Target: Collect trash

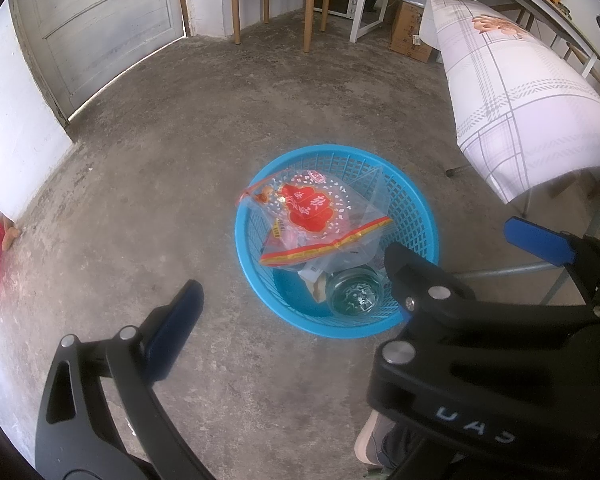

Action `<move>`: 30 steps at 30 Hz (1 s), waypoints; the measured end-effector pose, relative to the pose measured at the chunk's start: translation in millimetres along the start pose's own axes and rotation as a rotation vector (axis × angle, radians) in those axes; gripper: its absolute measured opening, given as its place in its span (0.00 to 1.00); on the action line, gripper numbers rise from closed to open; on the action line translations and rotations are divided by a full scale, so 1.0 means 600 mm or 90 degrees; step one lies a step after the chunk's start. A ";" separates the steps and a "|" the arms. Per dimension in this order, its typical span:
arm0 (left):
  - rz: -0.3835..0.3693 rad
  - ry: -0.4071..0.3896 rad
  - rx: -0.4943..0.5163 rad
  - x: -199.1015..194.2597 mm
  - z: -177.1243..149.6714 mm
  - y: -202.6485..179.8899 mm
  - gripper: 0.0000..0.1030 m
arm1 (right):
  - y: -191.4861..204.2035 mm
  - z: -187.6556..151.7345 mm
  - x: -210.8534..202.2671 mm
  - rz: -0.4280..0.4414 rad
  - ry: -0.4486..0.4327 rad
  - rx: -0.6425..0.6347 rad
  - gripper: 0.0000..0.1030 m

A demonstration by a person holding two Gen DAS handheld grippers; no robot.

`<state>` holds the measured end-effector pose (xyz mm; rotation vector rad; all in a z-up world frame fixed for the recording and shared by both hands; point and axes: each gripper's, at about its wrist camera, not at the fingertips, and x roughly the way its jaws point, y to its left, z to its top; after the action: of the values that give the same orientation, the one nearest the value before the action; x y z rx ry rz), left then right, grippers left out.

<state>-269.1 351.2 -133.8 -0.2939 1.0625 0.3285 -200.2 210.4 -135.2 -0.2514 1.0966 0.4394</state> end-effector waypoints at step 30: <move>-0.007 0.002 0.008 0.008 -0.007 -0.008 0.91 | 0.006 0.000 -0.004 -0.001 0.002 -0.002 0.94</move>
<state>-268.4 346.0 -139.7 -0.2879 1.0650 0.3119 -202.8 213.1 -133.2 -0.2562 1.0989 0.4402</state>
